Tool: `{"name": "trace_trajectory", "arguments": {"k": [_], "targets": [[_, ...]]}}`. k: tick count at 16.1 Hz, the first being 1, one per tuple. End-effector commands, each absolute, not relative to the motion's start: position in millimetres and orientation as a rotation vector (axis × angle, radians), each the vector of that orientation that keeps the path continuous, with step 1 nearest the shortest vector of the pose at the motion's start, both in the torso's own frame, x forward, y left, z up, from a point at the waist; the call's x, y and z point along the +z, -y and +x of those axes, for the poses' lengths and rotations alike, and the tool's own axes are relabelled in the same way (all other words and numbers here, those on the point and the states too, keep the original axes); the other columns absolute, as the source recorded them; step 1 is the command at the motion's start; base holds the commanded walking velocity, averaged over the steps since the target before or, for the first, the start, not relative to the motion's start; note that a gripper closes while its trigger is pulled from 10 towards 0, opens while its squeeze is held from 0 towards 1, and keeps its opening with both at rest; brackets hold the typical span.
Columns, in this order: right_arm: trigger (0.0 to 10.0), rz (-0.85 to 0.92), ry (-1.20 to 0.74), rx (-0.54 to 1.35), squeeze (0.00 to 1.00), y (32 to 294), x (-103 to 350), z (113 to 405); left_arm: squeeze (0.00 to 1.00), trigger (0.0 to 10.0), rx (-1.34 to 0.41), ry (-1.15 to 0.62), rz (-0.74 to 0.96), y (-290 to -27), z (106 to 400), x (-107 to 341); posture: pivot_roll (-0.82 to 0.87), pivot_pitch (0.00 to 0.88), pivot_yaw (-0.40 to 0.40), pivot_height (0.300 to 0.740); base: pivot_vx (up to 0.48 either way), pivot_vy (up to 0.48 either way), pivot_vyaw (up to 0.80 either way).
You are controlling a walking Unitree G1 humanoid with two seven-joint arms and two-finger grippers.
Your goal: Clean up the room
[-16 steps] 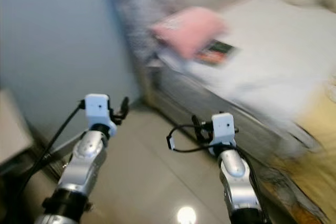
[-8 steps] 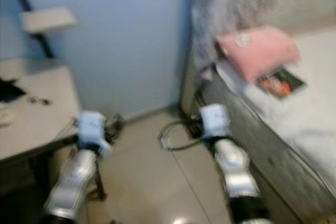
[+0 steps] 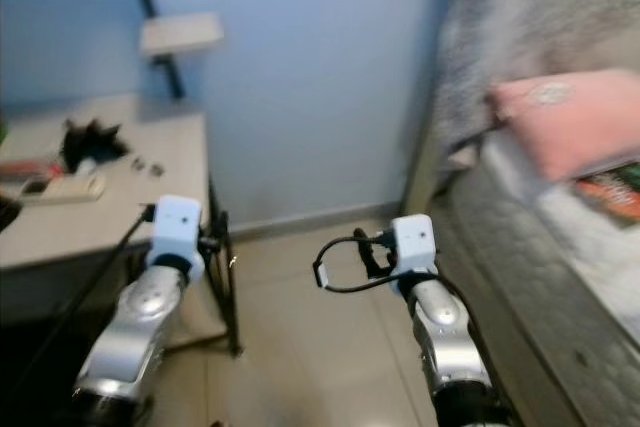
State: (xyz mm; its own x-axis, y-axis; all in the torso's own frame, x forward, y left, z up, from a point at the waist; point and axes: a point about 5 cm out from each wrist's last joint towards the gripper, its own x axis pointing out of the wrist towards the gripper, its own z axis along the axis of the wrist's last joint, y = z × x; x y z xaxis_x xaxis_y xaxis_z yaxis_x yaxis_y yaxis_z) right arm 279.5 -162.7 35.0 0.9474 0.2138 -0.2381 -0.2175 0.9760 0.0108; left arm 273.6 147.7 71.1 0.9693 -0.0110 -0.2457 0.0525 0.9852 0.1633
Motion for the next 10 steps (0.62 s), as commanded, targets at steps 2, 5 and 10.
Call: {"name": "trace_trajectory", "arguments": {"k": [2, 5, 10], "targets": [[10.0, -0.012, -0.225, 0.221, 0.55, 159, 33, 273, 0.0, 10.0, -0.076, -0.154, 0.143, -147, 277, 86, -0.1, 0.0, 0.055, 0.74, 0.0, 0.0, 0.4], [10.0, -0.027, -0.194, 0.214, 0.64, 154, 35, 272, 0.0, 10.0, -0.07, -0.073, 0.113, -153, 290, 95, -0.1, 0.0, 0.066, 0.74, 0.0, 0.0, 0.75], [10.0, -0.089, -0.173, 0.144, 0.6, 160, 37, 276, 0.0, 10.0, -0.116, -0.068, 0.081, -149, 288, 91, -0.1, 0.0, 0.072, 0.74, 0.0, 0.0, 0.45]]}}
